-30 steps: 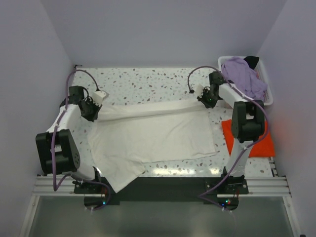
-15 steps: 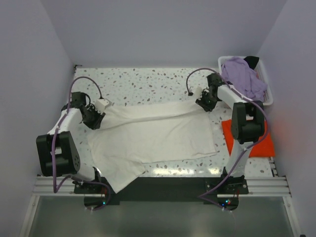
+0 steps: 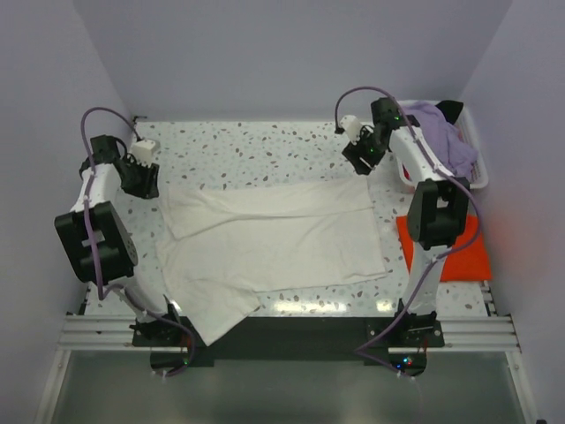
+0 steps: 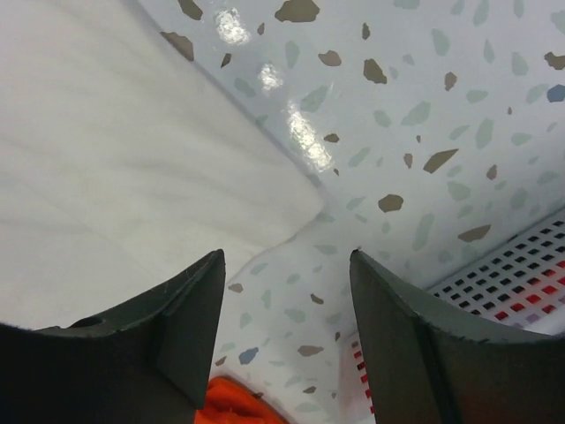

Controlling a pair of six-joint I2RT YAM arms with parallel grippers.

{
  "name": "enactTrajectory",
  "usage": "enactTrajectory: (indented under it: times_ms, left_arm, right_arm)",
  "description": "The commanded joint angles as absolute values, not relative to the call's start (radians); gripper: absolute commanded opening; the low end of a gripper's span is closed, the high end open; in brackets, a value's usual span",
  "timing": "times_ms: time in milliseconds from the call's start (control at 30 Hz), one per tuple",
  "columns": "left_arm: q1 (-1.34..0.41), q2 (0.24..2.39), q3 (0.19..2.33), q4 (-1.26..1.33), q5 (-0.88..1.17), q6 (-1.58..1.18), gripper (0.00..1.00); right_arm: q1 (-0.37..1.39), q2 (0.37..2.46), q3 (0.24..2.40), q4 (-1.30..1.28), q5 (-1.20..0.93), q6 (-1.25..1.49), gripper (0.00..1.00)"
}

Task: Fold and stack the t-shirts
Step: Fold the tshirt

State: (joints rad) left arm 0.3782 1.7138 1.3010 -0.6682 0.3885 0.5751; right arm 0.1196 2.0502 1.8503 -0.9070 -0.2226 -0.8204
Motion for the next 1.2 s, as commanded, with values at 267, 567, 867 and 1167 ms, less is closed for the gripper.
enactTrajectory:
  times_ms: [267,567,867,1167]
  left_arm:
    - [0.339,1.916,1.385,-0.557,0.336,0.426,0.46]
    - [0.288,1.979,1.344,-0.485,0.227,0.376,0.36]
    - [0.298,2.187,1.635,-0.523,0.159,0.313,0.00]
    - [0.302,1.944,1.577,-0.611,0.394,0.370,0.37]
  right_arm:
    - [0.210,2.220,1.829,-0.828,-0.111,-0.755,0.50]
    - [0.209,2.267,1.740,-0.735,0.020,-0.790,0.49]
    - [0.206,2.376,1.879,-0.710,0.118,-0.704,0.48]
    - [0.233,2.231,2.058,-0.871,-0.170,-0.570,0.57]
